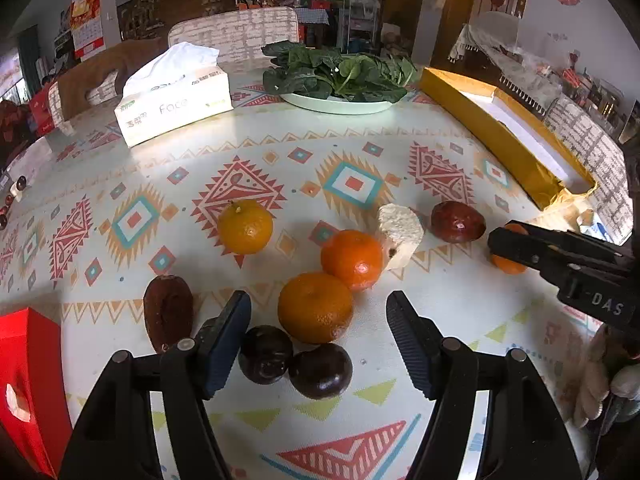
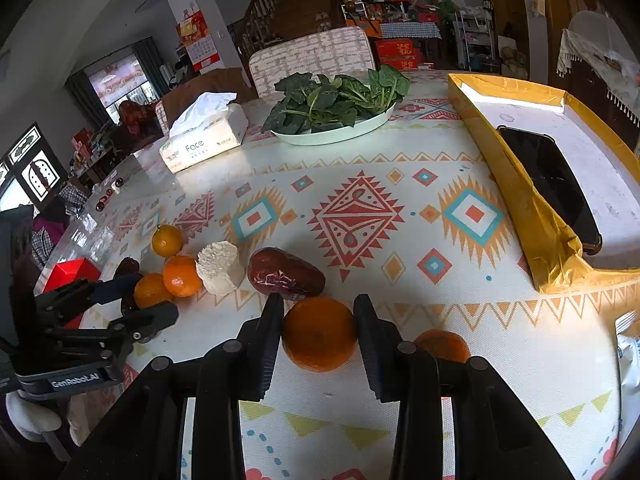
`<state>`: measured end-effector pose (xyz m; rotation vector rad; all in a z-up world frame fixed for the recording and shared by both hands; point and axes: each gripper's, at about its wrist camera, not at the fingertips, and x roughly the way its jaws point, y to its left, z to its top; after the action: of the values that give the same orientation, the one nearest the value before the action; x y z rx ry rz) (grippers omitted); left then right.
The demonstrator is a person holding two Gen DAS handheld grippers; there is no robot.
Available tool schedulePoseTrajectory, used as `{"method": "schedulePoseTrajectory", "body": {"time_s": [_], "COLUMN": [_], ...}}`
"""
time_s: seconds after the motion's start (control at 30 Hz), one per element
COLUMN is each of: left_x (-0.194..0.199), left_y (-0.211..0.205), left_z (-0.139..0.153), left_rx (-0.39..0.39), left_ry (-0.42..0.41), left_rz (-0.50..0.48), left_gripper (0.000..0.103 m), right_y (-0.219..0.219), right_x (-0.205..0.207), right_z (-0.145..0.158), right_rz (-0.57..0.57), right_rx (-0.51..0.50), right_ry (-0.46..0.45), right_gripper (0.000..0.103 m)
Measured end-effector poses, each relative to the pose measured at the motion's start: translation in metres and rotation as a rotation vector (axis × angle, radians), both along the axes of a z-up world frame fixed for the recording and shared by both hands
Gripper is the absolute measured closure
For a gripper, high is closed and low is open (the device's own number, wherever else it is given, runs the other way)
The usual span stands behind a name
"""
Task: Organize fruits
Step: 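Grasp a mandarin orange with the left tool while the right grasps another orange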
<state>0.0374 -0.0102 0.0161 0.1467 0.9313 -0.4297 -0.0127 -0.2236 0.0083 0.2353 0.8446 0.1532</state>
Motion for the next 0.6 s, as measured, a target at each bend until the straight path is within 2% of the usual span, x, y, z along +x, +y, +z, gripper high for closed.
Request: {"method": "schedulePoseTrajectory", "body": {"time_s": [0.07,0.13,0.27,0.33,0.6], "left_x": [0.0,0.001,0.001,-0.001,-0.024], "left_y": [-0.001,0.0,0.007,0.01,0.026], "left_z": [-0.001,-0.002,0.002,0.008,0.033], "left_rx": [0.016,0.043,0.008,-0.012,-0.079], "left_ry": [-0.015,-0.031,-0.029,-0.042,-0.095], "left_rz": [0.007,0.025,0.044,0.059,0.098], "left_gripper": [0.042,0.057,0.061,0.069,0.069], "right_y": [0.0,0.0,0.0,-0.001,-0.005], "right_x": [0.0,0.0,0.0,-0.001,-0.005], "right_z": [0.0,0.0,0.001,0.001,0.004], "right_rz": [0.0,-0.001,-0.007,-0.011,-0.014], "right_rx": [0.0,0.0,0.002,0.005,0.029], "right_ry": [0.0,-0.001,-0.003,-0.005,-0.023], "right_gripper": [0.063,0.063,0.063,0.063,0.063]}}
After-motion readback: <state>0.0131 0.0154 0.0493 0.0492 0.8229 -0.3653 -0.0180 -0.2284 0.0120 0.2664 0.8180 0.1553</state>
